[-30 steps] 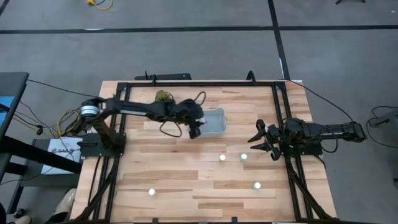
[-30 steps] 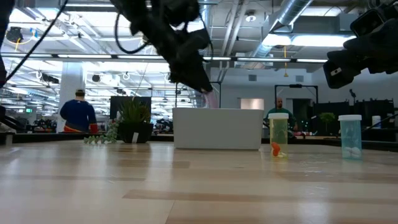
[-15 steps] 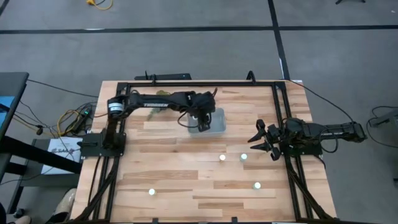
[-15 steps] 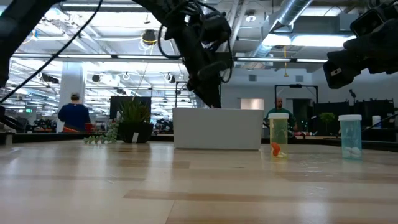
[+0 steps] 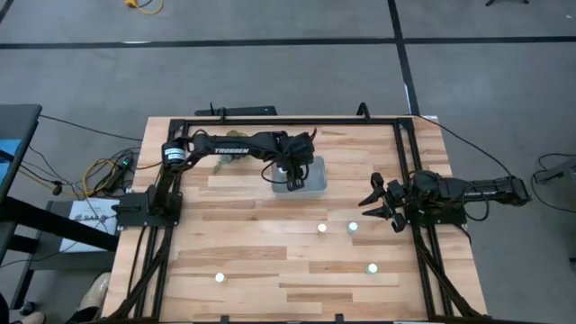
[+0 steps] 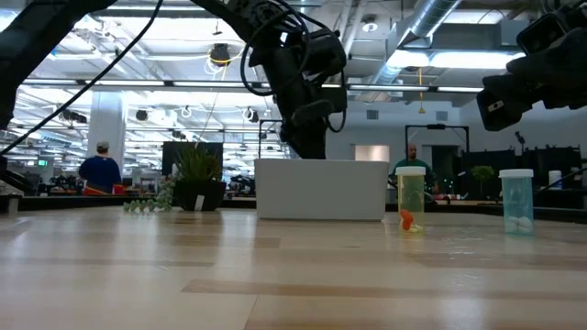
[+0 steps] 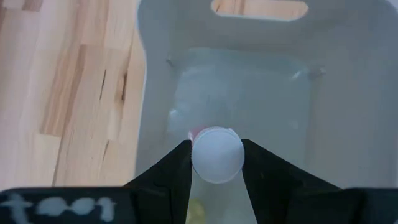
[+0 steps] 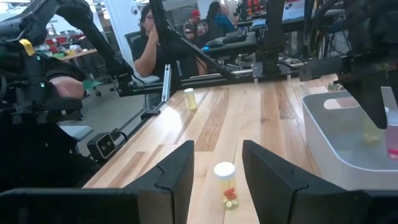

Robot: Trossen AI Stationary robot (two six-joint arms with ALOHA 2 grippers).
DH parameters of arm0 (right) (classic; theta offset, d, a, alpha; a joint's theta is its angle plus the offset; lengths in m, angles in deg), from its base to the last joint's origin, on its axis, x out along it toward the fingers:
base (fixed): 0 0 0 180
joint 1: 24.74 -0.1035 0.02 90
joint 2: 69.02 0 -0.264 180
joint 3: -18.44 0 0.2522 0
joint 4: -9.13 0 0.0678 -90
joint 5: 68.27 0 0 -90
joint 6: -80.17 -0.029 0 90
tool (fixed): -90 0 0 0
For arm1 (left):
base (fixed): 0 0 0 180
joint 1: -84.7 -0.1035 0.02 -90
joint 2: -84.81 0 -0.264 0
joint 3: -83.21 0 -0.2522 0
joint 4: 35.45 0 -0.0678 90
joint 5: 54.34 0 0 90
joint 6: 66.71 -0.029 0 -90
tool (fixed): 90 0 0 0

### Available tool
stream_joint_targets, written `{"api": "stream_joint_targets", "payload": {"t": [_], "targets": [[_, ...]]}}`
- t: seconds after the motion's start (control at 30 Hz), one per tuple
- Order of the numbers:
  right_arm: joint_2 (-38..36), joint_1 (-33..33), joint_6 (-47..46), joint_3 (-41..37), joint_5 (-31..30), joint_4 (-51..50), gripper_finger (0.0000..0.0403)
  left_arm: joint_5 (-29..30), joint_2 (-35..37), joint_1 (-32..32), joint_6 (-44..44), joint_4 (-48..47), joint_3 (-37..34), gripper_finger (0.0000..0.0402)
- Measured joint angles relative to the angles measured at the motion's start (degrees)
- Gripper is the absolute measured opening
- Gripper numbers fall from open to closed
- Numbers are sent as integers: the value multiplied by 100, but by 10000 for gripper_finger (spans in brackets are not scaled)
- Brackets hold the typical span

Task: Pick and place pill bottles into a basket
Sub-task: Put the red pill bottle into the gray bin, then put the bottom yellow pill bottle into the gray bin

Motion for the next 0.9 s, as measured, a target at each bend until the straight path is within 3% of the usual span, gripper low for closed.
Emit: {"api": "stream_joint_targets", "payload": {"t": [0.2, 0.67, 0.9], "targets": [[0, 0, 0, 0, 0, 0, 129, -2, 0, -23, -79, -4, 0, 131], [0, 0, 2, 0, 0, 0, 129, -11, 19, -155, -261, -4, -7, 202], [0, 0, 2, 0, 0, -2, 129, -295, 708, 65, -445, -172, -7, 209]]}}
